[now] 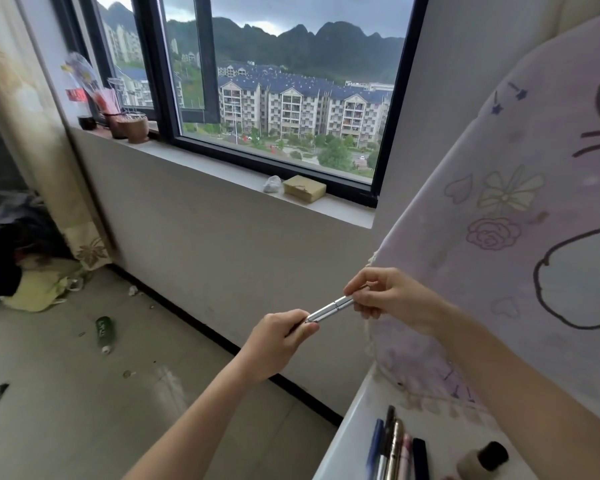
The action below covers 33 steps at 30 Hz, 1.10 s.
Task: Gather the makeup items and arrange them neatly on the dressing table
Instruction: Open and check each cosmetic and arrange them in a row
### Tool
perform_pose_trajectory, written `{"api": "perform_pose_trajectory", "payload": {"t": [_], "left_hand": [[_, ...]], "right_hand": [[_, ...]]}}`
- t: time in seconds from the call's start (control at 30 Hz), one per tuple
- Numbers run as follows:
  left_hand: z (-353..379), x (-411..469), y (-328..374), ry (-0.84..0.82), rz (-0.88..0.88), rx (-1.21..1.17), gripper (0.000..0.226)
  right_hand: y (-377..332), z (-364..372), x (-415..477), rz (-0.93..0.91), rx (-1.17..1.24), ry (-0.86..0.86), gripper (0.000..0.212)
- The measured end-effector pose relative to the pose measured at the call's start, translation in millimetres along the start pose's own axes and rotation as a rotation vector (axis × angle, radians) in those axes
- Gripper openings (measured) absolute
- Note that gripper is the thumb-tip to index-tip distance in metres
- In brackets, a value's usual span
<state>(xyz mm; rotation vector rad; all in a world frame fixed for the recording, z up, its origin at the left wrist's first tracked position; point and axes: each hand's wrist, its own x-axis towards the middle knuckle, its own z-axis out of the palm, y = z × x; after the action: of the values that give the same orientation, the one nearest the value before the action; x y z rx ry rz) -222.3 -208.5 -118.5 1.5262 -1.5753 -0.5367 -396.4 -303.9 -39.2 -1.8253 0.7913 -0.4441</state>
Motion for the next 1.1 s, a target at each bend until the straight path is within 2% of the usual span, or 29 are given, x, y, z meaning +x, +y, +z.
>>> {"api": "perform_pose_trajectory", "payload": {"t": [0.07,0.13,0.2,0.27,0.37,0.47,0.53,0.63,0.7,0.8,0.87,0.93,1.03,1.1], "left_hand": [[2.0,-1.2,-3.9,-0.007,-0.014,-0.027,0.030],[4.8,-1.4,-6.1,-0.005,-0.023,-0.037,0.038],[8.3,-1.1,-7.7,-0.006,-0.024,-0.032,0.041],[11.8,-1.0,-9.7,-0.024,-0.016,-0.011,0.041],[14.5,-1.6,-12.8,-0.046,-0.012,0.011,0.042],[17.5,-2.7,-14.4,-0.063,0.002,0.005,0.039],[20.3,-3.4,-14.6,-0.080,0.004,0.006,0.035],[23.9,-4.8,-15.6,-0.110,-0.011,0.000,0.030],[25.3,-5.6,-15.7,-0.121,-0.032,0.004,0.032],[25.7,-6.3,-15.4,-0.118,-0.051,0.000,0.041],[25.9,-6.0,-15.7,-0.125,-0.049,-0.003,0.035],[26.6,-6.1,-15.9,-0.134,-0.044,-0.010,0.029],[28.0,-7.4,-15.5,-0.146,-0.042,-0.011,0.029],[28.6,-8.3,-16.1,-0.160,-0.055,-0.019,0.029]], "right_hand": [[0.5,-3.2,-2.3,0.039,0.024,-0.063,0.016],[2.2,-1.9,-3.8,0.088,-0.042,-0.040,0.006],[5.7,0.4,-2.2,0.098,-0.177,0.060,0.030],[9.4,-0.5,-2.0,0.079,-0.228,0.130,0.037],[14.5,-9.4,-7.1,0.055,-0.049,0.037,0.021],[17.6,-13.5,-10.8,0.093,0.083,-0.035,0.023],[20.4,-9.4,-11.6,0.158,-0.020,0.005,0.012],[25.7,-6.2,-11.8,0.179,-0.154,0.086,0.027],[27.9,-8.2,-13.7,0.151,-0.108,0.102,0.024],[27.8,-12.1,-15.7,0.120,0.053,0.006,0.022],[28.8,-10.1,-15.3,0.173,0.003,-0.057,0.025],[29.8,-4.6,-14.1,0.214,-0.126,-0.033,0.011],[35.9,-5.0,-11.8,0.203,-0.183,0.057,0.029],[36.7,-8.1,-12.9,0.179,-0.143,0.079,0.023]]}}
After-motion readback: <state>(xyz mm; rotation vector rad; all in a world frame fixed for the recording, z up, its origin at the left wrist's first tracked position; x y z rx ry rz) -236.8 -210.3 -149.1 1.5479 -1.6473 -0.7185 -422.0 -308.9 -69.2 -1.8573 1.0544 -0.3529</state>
